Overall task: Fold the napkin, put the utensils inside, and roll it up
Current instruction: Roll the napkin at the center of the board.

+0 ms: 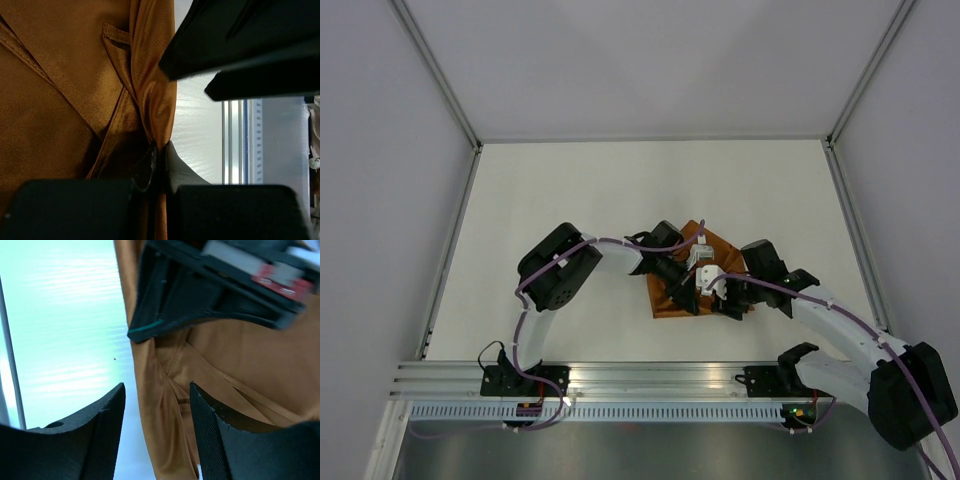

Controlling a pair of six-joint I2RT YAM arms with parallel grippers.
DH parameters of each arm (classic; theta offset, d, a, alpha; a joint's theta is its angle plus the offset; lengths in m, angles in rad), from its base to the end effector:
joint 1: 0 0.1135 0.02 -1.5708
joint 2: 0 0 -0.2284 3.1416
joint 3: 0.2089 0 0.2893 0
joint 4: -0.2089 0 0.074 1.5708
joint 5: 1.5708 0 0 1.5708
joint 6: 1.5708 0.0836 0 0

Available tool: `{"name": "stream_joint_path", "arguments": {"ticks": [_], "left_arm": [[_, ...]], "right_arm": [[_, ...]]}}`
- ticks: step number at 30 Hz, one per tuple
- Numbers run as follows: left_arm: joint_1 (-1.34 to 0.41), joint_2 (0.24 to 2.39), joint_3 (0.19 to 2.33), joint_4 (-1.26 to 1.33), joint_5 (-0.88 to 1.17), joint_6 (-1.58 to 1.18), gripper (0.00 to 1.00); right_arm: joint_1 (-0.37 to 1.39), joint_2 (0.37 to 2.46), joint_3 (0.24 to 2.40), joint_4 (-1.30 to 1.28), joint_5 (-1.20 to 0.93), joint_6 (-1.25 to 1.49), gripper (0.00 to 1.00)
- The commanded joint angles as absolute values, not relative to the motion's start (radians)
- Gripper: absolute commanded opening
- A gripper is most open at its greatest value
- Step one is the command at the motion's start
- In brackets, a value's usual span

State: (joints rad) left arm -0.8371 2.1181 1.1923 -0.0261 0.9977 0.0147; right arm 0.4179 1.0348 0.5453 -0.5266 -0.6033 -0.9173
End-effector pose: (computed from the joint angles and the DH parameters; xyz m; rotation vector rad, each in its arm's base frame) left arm 0.2332 -0.3636 0.0213 1.4450 2.1196 -1.5851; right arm 0.2152 0.1475 0.1083 -1.6590 1.7598 0.5568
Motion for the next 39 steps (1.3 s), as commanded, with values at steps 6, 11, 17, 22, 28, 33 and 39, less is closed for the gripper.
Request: {"name": "stream_joint_path", "arguments": {"ticks": [6, 11, 17, 22, 28, 33, 39], "left_arm": [[-0.834, 2.192, 1.215, -0.121, 0.993, -0.017, 0.02], [-0.834, 2.195, 1.224, -0.121, 0.983, -0.025, 0.04], [-0.831, 2.197, 1.227, -0.118, 0.971, -0.031, 0.14], [-0.831, 2.186, 1.226, -0.106, 0.956, -0.041, 0.19], [-0.83, 2.14, 1.209, -0.064, 0.956, -0.081, 0.22], [-0.83, 2.077, 1.204, -0.049, 0.919, -0.086, 0.22], [-0.798, 1.987, 1.187, -0.04, 0.871, -0.104, 0.28]], "right_arm": [[0.569, 1.08, 0.457, -0.312, -0.439, -0.862, 0.6], [0.609, 1.126, 0.437, -0.259, -0.4, -0.836, 0.6], [0.624, 1.17, 0.43, -0.219, -0.396, -0.812, 0.55], [0.624, 1.212, 0.439, -0.232, -0.402, -0.804, 0.38], [0.624, 1.276, 0.468, -0.308, -0.436, -0.819, 0.19], [0.623, 1.354, 0.497, -0.354, -0.451, -0.828, 0.14], [0.624, 1.399, 0.517, -0.362, -0.462, -0.836, 0.13]]}}
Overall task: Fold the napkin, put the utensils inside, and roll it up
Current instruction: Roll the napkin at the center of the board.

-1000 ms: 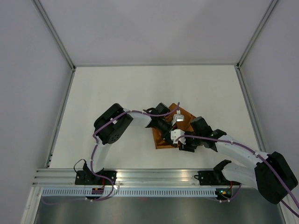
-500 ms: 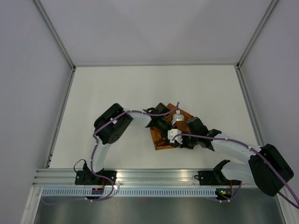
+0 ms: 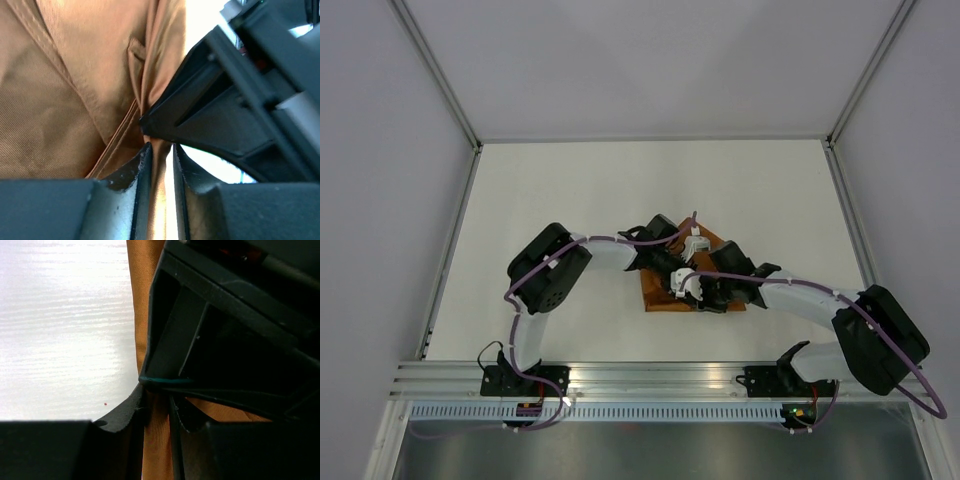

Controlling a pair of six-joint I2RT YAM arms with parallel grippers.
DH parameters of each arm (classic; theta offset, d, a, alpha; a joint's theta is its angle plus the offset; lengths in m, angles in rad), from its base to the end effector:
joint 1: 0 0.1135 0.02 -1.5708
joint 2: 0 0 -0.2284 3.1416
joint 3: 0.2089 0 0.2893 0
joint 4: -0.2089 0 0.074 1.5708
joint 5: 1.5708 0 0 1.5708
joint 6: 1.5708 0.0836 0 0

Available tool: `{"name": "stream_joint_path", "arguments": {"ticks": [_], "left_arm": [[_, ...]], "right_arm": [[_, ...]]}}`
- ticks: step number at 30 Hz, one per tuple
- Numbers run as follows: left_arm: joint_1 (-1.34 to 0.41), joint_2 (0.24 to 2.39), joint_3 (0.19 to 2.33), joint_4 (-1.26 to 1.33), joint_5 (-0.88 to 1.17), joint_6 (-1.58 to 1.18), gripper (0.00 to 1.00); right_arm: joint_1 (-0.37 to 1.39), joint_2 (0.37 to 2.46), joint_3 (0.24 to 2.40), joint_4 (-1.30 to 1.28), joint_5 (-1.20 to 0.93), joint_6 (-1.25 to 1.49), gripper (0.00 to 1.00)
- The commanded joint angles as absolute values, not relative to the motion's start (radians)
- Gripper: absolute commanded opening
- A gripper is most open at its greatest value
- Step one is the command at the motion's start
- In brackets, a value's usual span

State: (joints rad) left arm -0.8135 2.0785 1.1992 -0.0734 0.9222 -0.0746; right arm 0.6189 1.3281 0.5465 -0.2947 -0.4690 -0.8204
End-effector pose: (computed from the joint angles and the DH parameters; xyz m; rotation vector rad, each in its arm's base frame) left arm 0.2469 -0.3582 0.0319 1.3115 2.2550 -1.5093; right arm 0.2051 0.1925 0.0477 -1.8000 1.8200 0.5424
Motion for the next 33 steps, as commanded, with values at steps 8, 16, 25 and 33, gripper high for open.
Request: {"name": "stream_joint_path", "arguments": {"ticks": [8, 16, 25, 33], "left_arm": [[-0.701, 1.858, 1.118, 0.06, 0.764, -0.176, 0.26], [-0.595, 1.536, 0.93, 0.213, 0.387, -0.189, 0.29], [-0.666, 1.269, 0.723, 0.337, 0.083, -0.062, 0.32], [-1.001, 1.288, 0.611, 0.463, -0.233, 0.167, 0.37]], "right_arm": [[0.621, 1.482, 0.563, -0.399, -0.497, -0.847, 0.11], [0.548, 1.63, 0.695, -0.567, -0.598, -0.939, 0.11], [0.402, 1.957, 0.995, -0.923, -0.712, -1.126, 0.11], [0.379, 2.109, 1.138, -0.997, -0.689, -1.1, 0.11]]}}
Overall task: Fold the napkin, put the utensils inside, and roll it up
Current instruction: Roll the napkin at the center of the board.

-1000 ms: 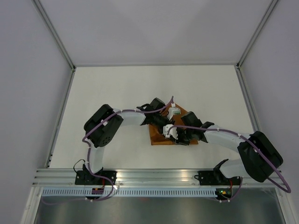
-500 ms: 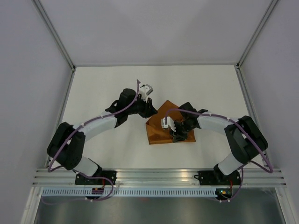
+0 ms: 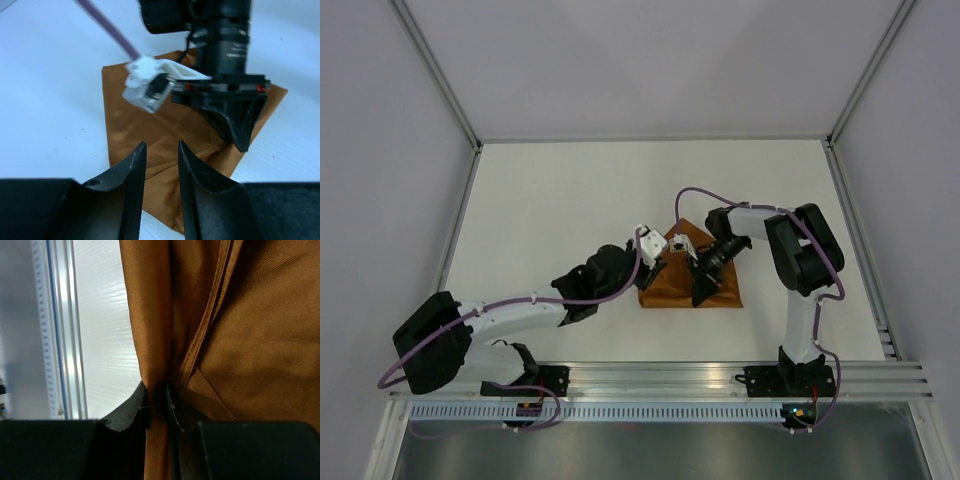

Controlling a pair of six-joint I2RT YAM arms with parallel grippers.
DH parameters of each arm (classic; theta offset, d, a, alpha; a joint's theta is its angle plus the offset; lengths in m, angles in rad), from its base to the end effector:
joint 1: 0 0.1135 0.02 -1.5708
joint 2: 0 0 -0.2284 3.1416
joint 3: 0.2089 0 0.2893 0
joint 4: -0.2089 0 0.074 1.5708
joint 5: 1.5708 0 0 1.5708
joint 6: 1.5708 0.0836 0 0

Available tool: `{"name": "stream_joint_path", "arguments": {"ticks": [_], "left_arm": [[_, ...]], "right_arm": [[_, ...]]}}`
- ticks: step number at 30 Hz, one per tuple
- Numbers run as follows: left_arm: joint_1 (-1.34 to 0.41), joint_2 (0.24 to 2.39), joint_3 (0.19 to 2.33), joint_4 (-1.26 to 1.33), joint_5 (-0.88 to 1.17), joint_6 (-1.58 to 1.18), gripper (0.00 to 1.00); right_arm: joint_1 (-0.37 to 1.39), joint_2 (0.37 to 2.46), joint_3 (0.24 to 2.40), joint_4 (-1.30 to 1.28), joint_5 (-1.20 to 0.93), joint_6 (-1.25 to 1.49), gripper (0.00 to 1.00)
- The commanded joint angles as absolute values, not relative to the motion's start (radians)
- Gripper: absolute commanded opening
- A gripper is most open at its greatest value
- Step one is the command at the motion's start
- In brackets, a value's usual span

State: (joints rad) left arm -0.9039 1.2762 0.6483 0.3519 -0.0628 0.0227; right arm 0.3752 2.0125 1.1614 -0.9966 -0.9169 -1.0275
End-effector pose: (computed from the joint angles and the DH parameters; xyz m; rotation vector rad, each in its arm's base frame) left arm 0.2326 -0.2870 0.1715 0.8013 1.7040 -0.5535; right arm 0.2689 0.1772 0.0266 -1.6298 2.2228 1.4083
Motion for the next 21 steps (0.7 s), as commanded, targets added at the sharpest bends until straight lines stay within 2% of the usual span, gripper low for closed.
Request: {"name": "stream_joint_path", "arguments": {"ticks": [1, 12, 21], "left_arm": [[-1.024, 1.298, 0.597, 0.477, -0.242, 0.199, 0.38], [-1.294, 1.518, 0.614, 0.528, -0.319, 0.313, 0.44], [-1.361, 1.681, 0.663, 0.569, -0.344, 0.388, 0.49]], "right_arm": [[0.377, 2.117, 1.153, -1.0, -0.686, -1.091, 0.11], [0.379, 2.171, 1.22, -1.003, -0.663, -1.028, 0.11], [0.377, 2.189, 1.229, -0.997, -0.655, -1.008, 0.11]]}}
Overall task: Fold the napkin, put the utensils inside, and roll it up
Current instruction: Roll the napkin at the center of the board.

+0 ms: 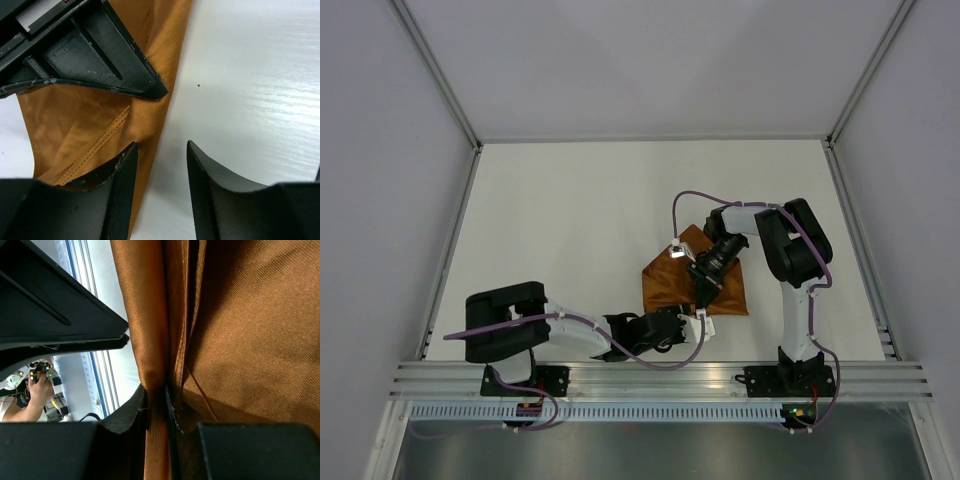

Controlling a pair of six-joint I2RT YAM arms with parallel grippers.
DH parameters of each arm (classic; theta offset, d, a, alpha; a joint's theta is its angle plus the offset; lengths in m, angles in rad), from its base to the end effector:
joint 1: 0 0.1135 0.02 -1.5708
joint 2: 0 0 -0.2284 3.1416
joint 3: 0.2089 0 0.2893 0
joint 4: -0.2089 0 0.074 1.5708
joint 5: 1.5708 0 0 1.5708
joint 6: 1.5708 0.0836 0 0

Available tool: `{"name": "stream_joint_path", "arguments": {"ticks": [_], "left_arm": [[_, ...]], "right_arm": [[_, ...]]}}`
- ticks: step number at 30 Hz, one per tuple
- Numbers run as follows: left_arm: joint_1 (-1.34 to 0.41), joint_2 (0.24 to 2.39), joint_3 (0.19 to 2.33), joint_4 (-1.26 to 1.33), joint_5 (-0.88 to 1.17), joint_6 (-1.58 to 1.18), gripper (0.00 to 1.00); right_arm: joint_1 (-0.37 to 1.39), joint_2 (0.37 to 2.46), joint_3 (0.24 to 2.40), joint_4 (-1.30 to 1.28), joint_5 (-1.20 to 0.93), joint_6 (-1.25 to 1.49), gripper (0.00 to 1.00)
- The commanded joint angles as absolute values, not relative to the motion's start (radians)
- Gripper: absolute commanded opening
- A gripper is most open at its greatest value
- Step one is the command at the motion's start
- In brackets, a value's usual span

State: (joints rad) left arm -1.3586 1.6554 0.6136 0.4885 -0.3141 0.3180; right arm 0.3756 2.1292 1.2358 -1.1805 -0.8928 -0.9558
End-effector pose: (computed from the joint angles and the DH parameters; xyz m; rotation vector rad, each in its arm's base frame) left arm 0.1020 -0.3509 0.0464 1.4371 1.5419 -0.2937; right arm 0.2591 0.1722 0.0135 1.3486 -2.2331 -1.3778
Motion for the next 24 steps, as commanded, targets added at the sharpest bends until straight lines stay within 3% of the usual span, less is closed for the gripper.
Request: {"name": "stream_joint_path", "arguments": {"ticks": [1, 9, 24], "left_arm": [[-1.361, 1.692, 0.664, 0.578, -0.348, 0.409, 0.5], [-1.361, 1.775, 0.687, 0.624, -0.353, 0.449, 0.58], [-1.282, 1.824, 0.727, 0.503, -0.209, 0.384, 0.45]], "right_arm": [[0.377, 2.191, 1.229, -0.999, -0.657, -1.008, 0.11], [0.377, 2.2, 1.236, -1.003, -0.653, -1.0, 0.11], [0.377, 2.223, 1.259, -1.028, -0.653, -1.002, 0.11]]}}
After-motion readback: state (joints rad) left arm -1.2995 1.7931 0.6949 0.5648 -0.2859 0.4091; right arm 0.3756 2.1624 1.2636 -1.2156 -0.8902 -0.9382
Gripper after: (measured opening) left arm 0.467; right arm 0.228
